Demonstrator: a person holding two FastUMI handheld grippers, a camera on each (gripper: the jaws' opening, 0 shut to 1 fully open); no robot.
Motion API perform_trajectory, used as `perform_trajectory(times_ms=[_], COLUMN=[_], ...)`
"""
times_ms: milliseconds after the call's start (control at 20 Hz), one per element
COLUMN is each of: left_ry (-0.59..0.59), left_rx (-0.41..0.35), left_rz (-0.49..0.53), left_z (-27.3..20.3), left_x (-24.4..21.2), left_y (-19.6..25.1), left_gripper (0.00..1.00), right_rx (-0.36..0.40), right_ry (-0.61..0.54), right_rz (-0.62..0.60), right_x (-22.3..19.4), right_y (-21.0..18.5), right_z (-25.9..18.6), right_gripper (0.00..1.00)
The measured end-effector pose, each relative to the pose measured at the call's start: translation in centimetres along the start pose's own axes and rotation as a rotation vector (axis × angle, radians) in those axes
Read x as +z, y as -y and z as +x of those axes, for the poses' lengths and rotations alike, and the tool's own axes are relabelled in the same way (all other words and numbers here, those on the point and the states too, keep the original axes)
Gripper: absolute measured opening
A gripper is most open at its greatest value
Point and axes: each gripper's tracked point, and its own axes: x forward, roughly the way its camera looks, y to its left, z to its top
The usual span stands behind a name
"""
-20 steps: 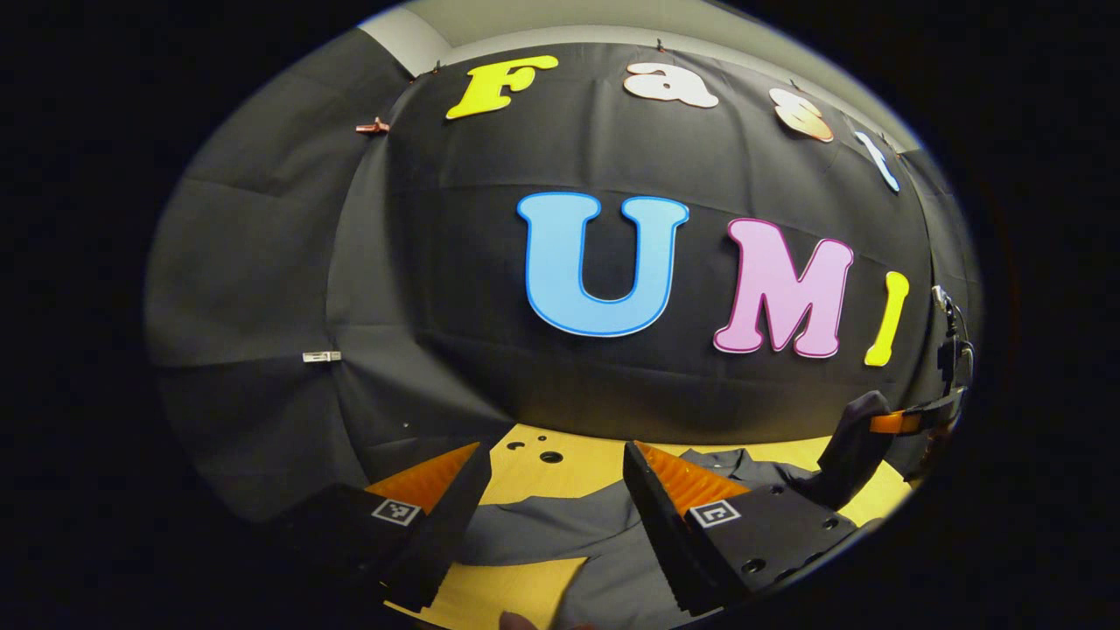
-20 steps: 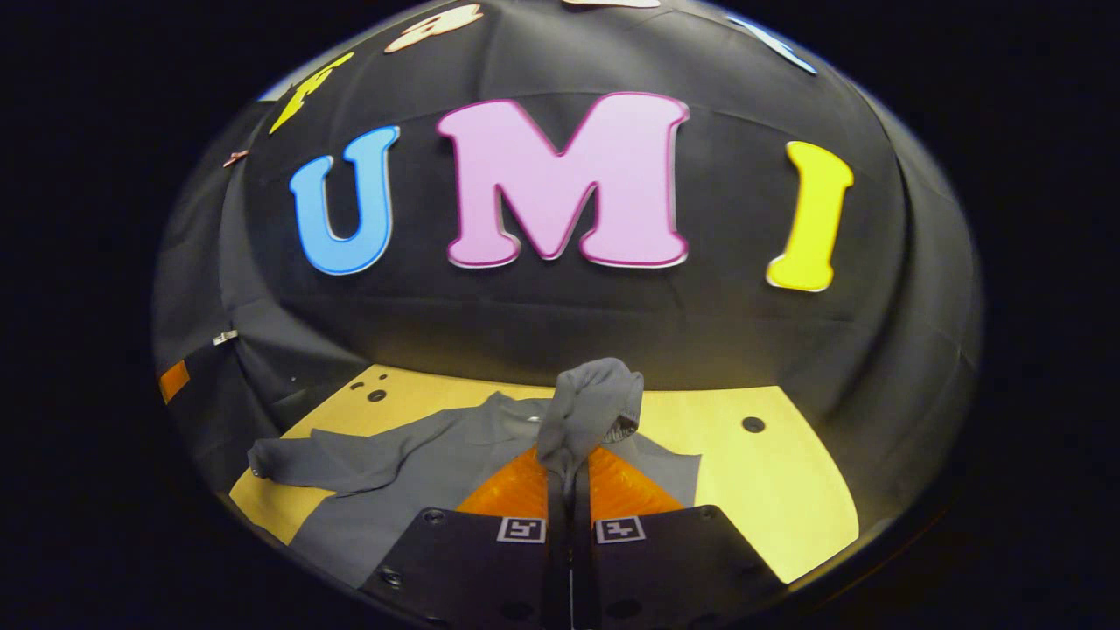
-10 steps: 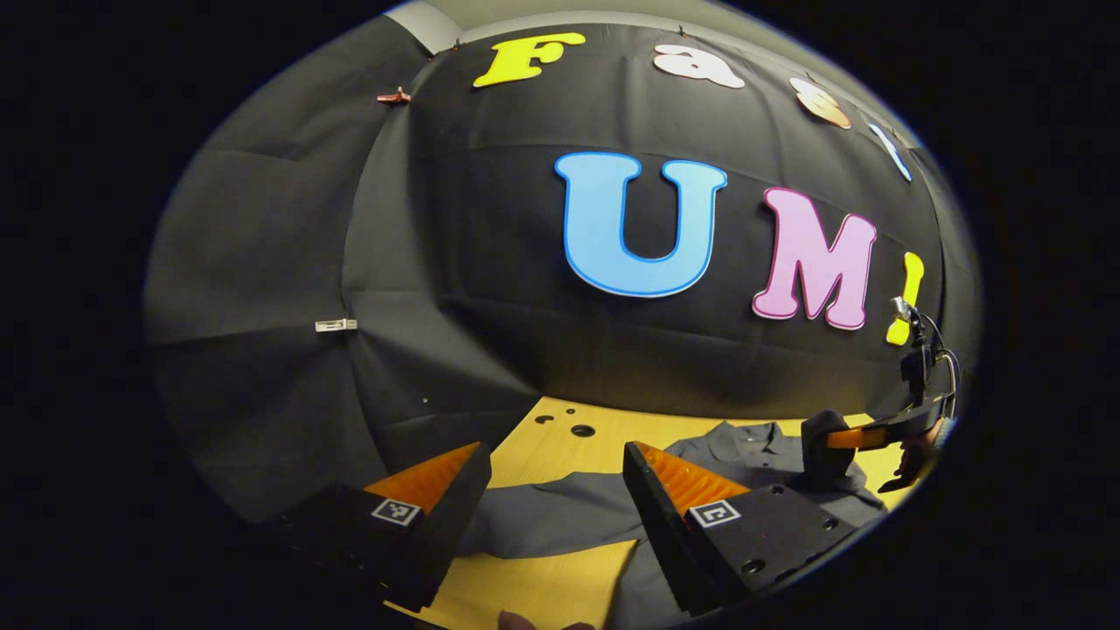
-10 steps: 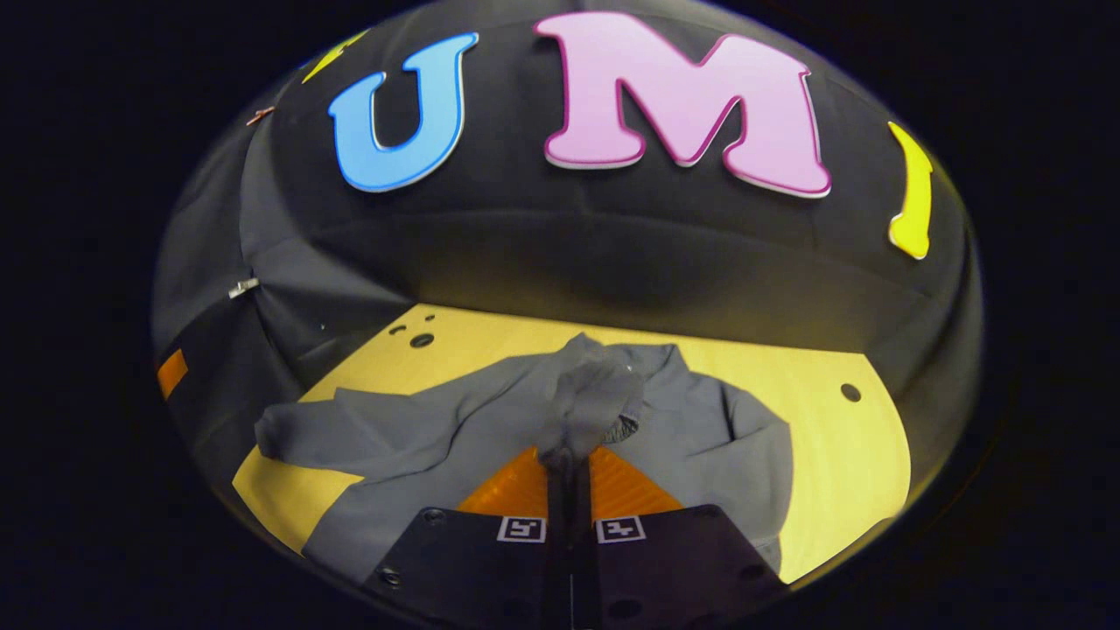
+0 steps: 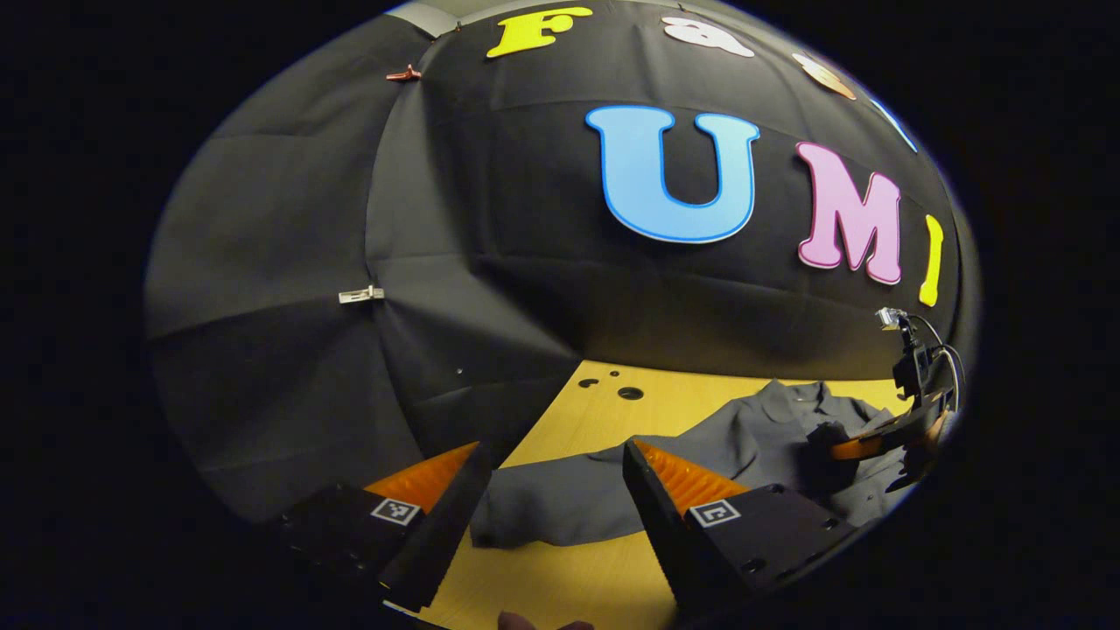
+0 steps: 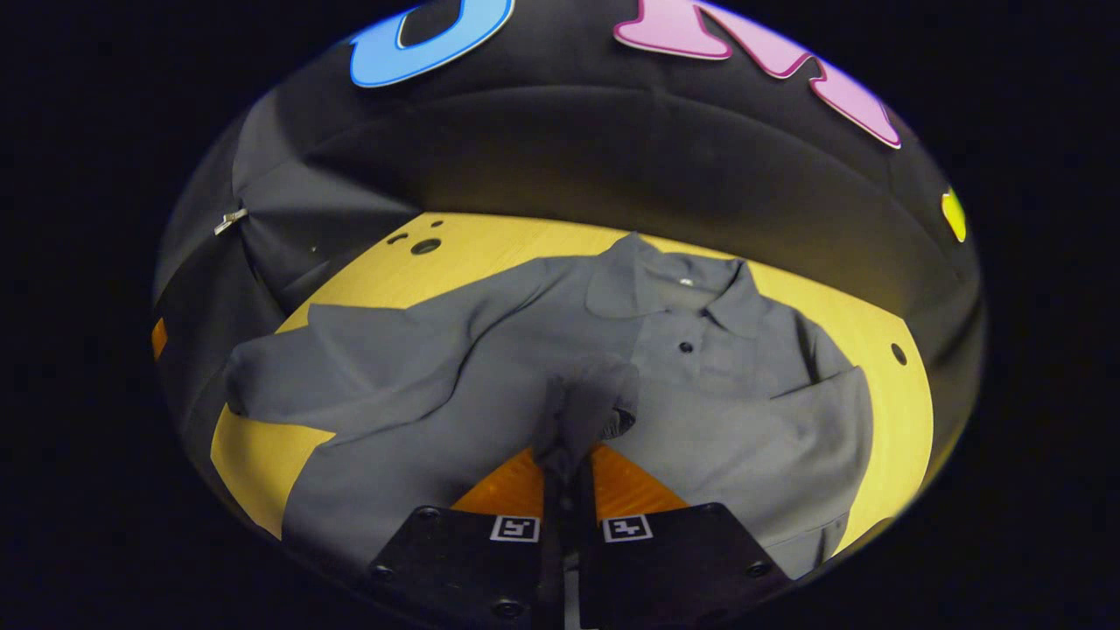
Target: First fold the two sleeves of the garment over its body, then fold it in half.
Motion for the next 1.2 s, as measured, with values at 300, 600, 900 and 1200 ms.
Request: perform_trajectory(times_ms=[300,600,900,1200], left_ry=[-0.078,-0.160,-0.246,-0.342], left_rx=[-0.001,0.021,0.066,0.043], left_rz=[-0.028,-0.048,-0.091,-0.150], left_z=[1.6,4.2,6.6,8.5], left_x=[-4.4,-8.5,-12.2,-15.8], left_y=[-1.4,-3.4,-5.5,-5.3], left_gripper=[0.96,0.96,0.96,0.96], right_rx=[0.185,0.310,0.245,0.139], right_ry=[-0.004,0.004,0.004,-0.009], right_rz=[0.058,0.018,-0.008,0.043], right_x=[0.2,0.0,-2.4,-5.0], right_y=[-5.8,-9.4,-5.5,-0.8], right_z=[-0.9,-4.5,-9.7,-12.3], right_gripper=[0.31,0.42,0.62,0.62])
